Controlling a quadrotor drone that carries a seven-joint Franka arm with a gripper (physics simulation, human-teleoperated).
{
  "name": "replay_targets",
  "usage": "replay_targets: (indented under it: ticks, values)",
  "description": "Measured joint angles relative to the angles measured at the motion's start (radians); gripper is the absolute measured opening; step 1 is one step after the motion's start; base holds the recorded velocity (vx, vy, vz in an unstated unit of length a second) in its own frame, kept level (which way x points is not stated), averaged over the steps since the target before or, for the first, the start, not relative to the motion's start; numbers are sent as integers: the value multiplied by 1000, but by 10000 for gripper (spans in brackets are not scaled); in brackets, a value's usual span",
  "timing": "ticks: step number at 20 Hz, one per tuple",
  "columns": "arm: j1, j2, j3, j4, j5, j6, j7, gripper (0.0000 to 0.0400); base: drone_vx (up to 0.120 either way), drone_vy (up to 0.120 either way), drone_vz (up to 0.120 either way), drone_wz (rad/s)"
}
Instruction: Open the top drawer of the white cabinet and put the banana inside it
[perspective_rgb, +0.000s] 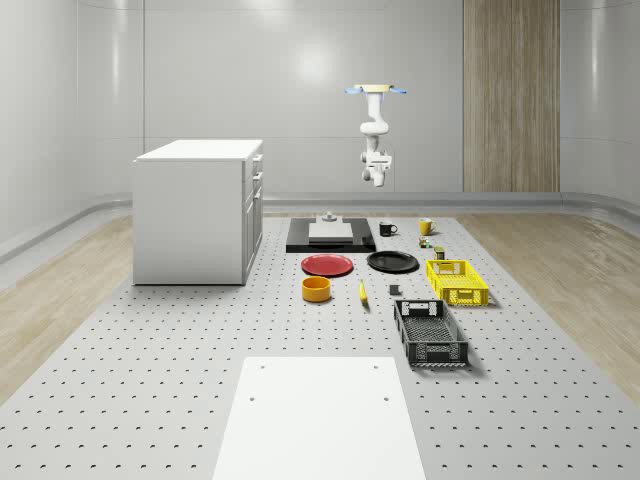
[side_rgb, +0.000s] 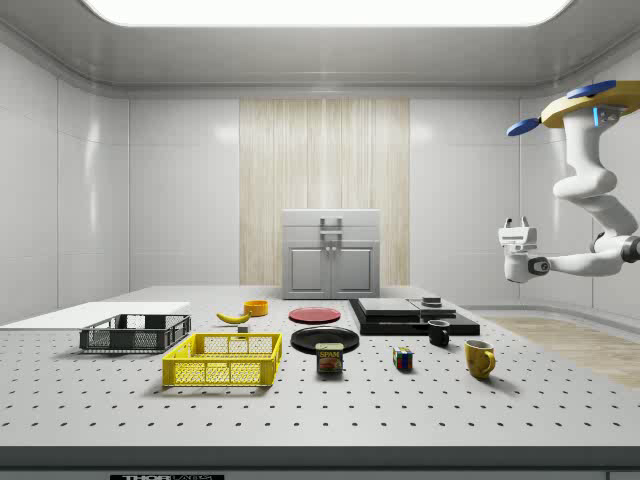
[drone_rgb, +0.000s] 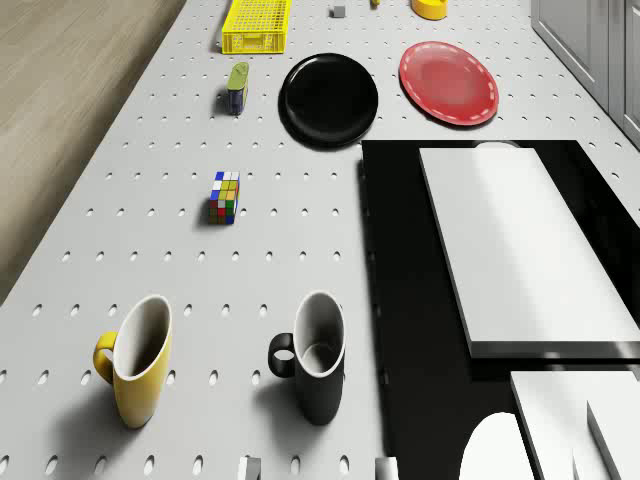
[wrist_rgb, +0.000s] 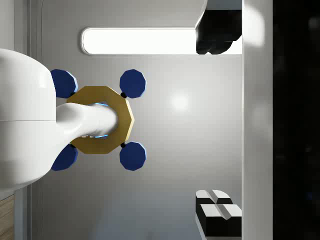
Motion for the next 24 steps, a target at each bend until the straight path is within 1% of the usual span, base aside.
replay_targets:
  ticks: [3,6,11,15,21,24]
  values:
    - [-2,7,1,63,1,-53,-1,400,0,-13,0,0]
    - [-3,25,1,128,1,-98,-2,400,107,-120,13,0]
    - [-4,59,2,222,2,-154,-2,400,120,-120,120,0]
    - [-5,76,3,266,2,-178,-2,400,120,-120,120,0]
    - [-6,85,4,291,2,-190,-3,400,120,-120,120,0]
    - [-7,85,4,295,2,-191,-3,400,120,-120,27,0]
